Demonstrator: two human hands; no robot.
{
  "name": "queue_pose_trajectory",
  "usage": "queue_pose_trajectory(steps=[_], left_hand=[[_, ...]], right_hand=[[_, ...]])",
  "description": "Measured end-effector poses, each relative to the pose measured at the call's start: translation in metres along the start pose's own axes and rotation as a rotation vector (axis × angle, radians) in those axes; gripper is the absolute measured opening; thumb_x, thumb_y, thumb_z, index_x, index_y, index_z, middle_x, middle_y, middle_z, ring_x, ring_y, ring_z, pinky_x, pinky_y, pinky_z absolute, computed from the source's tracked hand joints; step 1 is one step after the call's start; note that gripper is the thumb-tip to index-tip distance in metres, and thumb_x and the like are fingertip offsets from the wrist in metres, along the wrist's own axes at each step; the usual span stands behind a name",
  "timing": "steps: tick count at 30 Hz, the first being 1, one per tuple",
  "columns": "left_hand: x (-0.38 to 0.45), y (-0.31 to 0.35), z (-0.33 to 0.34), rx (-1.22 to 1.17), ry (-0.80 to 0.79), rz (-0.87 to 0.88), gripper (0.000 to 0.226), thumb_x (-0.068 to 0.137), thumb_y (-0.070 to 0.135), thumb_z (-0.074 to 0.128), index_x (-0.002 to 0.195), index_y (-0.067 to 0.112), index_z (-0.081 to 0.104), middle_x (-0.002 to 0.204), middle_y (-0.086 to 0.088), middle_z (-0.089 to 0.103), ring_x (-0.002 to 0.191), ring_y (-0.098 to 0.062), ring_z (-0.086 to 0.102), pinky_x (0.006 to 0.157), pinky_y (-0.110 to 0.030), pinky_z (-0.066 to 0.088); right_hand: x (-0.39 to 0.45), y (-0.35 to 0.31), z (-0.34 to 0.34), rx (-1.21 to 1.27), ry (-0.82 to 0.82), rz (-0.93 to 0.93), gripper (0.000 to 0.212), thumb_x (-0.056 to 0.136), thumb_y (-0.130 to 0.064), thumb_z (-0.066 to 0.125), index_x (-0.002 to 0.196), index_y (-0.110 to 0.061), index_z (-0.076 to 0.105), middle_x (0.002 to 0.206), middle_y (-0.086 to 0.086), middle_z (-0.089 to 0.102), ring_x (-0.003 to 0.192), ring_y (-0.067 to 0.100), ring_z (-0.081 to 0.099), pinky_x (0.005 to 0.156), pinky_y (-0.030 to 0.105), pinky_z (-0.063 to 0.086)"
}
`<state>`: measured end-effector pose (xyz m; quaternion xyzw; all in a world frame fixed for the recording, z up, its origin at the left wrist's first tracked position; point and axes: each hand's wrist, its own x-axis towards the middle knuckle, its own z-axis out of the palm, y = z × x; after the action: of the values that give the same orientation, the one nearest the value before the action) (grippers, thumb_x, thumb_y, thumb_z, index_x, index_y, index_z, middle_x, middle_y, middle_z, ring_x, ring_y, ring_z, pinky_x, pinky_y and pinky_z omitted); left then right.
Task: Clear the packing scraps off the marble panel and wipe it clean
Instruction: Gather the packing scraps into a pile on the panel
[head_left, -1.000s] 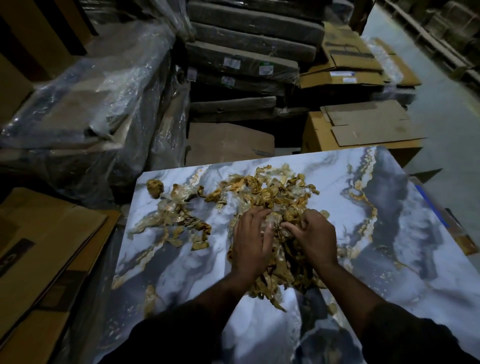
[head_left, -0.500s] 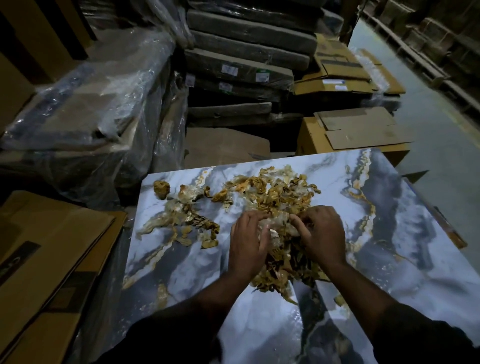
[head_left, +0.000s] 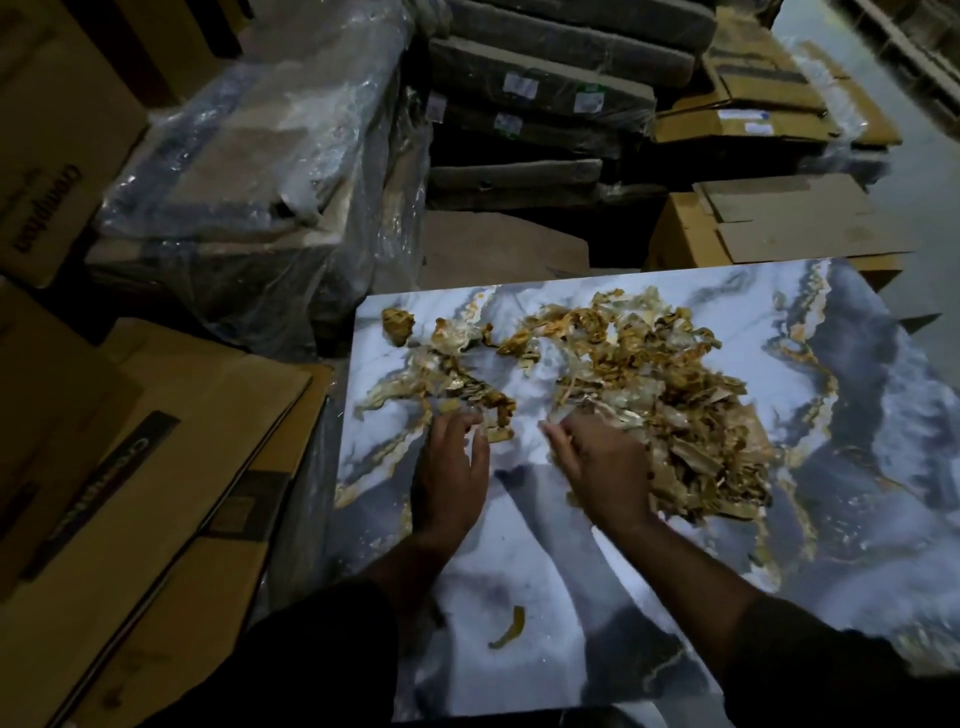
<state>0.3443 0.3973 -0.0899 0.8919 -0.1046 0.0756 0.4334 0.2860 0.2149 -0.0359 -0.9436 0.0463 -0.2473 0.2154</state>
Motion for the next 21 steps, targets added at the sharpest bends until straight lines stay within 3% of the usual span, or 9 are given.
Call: queue_pose_trajectory(steps=[2,5,7,11,13,15,18,21], left_hand=[[-0.002,-0.013,-0.009,0.023,0.009,-0.025,0.023,0.105,0.041,0.041,0.111,0.028,0.06,0.11,0.008,0.054,0.102,-0.012,0.058,0.086,-0.032,0.05],[-0.007,-0.03,-0.022,0.006,0.01,-0.059,0.027,0.103,0.045,0.04,0.111,0.028,0.059,0.108,0.012,0.051,0.101,-0.011,0.056,0.086,-0.032,0.049],[-0.011,-0.039,-0.03,0.011,0.011,-0.081,0.03,0.1,0.048,0.038,0.112,0.029,0.058,0.106,0.013,0.05,0.1,-0.011,0.055,0.083,-0.03,0.047],[-0.021,-0.06,-0.044,0.1,-0.004,-0.047,0.028,0.098,0.042,0.042,0.109,0.025,0.061,0.104,0.005,0.055,0.095,-0.018,0.058,0.077,-0.034,0.05],[-0.026,-0.072,-0.05,0.135,-0.003,-0.042,0.024,0.099,0.037,0.046,0.107,0.023,0.063,0.102,0.003,0.057,0.092,-0.021,0.059,0.075,-0.035,0.051],[-0.032,-0.079,-0.054,0.154,0.02,-0.049,0.023,0.099,0.035,0.047,0.104,0.02,0.064,0.099,0.001,0.058,0.089,-0.022,0.059,0.073,-0.034,0.051],[-0.038,-0.081,-0.059,0.147,0.071,-0.072,0.026,0.099,0.035,0.046,0.102,0.019,0.066,0.094,-0.001,0.06,0.086,-0.022,0.059,0.07,-0.035,0.051],[-0.038,-0.081,-0.061,0.119,0.097,-0.133,0.023,0.098,0.031,0.049,0.105,0.018,0.068,0.097,-0.002,0.063,0.089,-0.023,0.061,0.074,-0.031,0.048]], right_hand=[[-0.027,-0.017,0.017,0.024,-0.155,-0.107,0.043,0.101,-0.046,0.047,0.067,-0.021,0.056,0.06,-0.002,0.051,0.052,0.016,0.053,0.05,0.026,0.027],[-0.074,-0.03,0.035,0.059,-0.54,-0.209,0.043,0.1,-0.058,0.044,0.076,-0.024,0.056,0.077,-0.003,0.052,0.075,0.017,0.057,0.058,0.032,0.039],[-0.097,-0.032,0.039,0.122,-0.684,-0.334,0.044,0.1,-0.064,0.044,0.084,-0.025,0.055,0.085,-0.004,0.05,0.085,0.016,0.051,0.066,0.034,0.04],[-0.122,-0.025,0.034,0.146,-0.719,-0.543,0.052,0.097,-0.069,0.047,0.116,-0.023,0.062,0.111,-0.001,0.056,0.1,0.019,0.051,0.081,0.036,0.04],[-0.128,-0.018,0.034,0.072,-0.725,-0.636,0.05,0.1,-0.066,0.044,0.12,-0.023,0.06,0.117,0.0,0.054,0.102,0.02,0.051,0.083,0.036,0.04],[-0.13,-0.013,0.043,0.016,-0.667,-0.676,0.031,0.105,-0.049,0.047,0.115,-0.023,0.061,0.111,0.0,0.055,0.096,0.02,0.052,0.079,0.034,0.04],[-0.123,-0.023,0.059,-0.02,-0.587,-0.483,0.003,0.101,-0.024,0.056,0.101,-0.024,0.059,0.092,-0.001,0.054,0.084,0.021,0.053,0.067,0.034,0.045],[-0.107,-0.05,0.067,0.064,-0.554,-0.187,0.01,0.099,-0.025,0.059,0.098,-0.028,0.049,0.088,-0.001,0.055,0.075,0.023,0.06,0.058,0.034,0.045]])
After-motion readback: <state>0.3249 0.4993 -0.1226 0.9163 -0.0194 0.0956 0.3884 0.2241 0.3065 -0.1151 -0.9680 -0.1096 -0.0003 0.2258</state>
